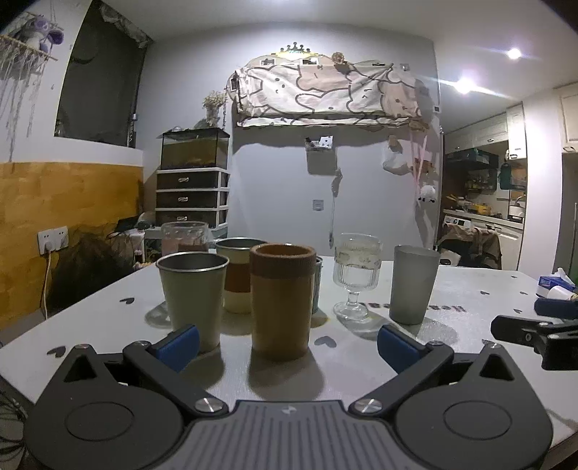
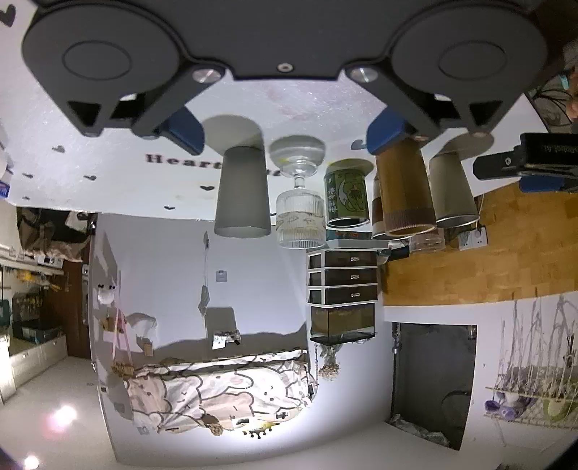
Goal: Flip cup upright
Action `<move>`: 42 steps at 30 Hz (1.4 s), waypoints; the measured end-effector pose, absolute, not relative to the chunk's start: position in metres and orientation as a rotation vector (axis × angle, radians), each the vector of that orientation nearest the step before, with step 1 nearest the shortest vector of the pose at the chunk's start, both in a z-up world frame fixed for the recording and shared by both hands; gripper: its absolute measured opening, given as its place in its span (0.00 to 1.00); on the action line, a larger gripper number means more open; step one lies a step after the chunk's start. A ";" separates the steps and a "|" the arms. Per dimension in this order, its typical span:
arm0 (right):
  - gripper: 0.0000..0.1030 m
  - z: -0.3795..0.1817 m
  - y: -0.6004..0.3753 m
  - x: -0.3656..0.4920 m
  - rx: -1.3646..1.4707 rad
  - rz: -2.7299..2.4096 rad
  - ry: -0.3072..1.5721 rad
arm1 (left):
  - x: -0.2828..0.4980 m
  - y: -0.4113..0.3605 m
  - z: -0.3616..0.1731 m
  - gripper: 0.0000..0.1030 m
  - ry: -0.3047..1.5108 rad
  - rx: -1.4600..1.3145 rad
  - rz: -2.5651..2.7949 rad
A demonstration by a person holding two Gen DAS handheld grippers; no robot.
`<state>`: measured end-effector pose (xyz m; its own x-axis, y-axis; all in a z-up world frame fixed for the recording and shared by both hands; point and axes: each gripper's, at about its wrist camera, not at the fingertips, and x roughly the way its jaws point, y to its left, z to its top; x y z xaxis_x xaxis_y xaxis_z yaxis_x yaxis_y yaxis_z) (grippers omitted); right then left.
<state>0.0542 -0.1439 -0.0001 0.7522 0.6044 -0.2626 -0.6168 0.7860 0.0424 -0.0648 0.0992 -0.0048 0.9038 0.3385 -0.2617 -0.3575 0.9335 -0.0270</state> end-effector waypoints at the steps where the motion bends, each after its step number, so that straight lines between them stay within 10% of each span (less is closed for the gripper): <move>1: 1.00 0.000 -0.144 0.053 -0.055 0.666 0.262 | -0.065 0.098 -0.006 1.00 0.261 -0.073 0.359; 42: 1.00 0.000 -0.148 0.049 -0.058 0.643 0.272 | -0.070 0.093 -0.008 1.00 0.273 -0.062 0.366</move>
